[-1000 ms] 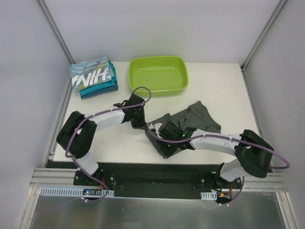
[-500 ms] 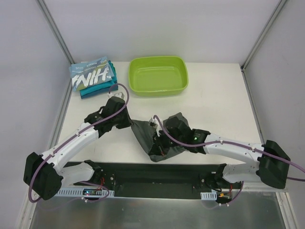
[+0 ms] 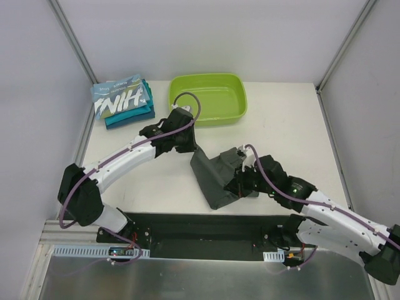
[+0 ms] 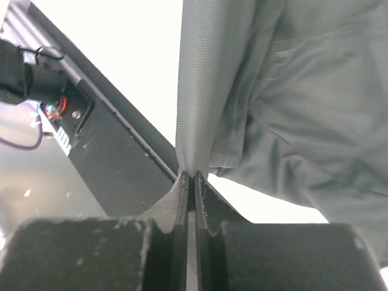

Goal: Fold and stack the t-shirts
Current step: Fold the long partially folded tshirt into a neat square

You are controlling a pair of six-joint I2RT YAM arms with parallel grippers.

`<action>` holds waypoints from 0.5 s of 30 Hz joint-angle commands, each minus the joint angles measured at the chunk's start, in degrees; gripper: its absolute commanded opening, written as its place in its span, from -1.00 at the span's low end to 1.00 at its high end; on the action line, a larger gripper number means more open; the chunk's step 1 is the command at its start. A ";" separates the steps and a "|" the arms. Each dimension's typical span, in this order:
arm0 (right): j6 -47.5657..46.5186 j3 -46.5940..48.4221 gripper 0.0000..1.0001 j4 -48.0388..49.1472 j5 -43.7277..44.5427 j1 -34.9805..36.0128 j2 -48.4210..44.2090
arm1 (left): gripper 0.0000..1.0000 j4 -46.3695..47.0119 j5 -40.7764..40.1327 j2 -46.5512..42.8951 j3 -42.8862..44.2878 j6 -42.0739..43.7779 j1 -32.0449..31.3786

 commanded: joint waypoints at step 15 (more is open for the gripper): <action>3.50 -5.13 -0.99 -17.95 5.91 -19.87 -9.60 | -1.00 1.57 4.99 23.96 23.89 3.43 -3.36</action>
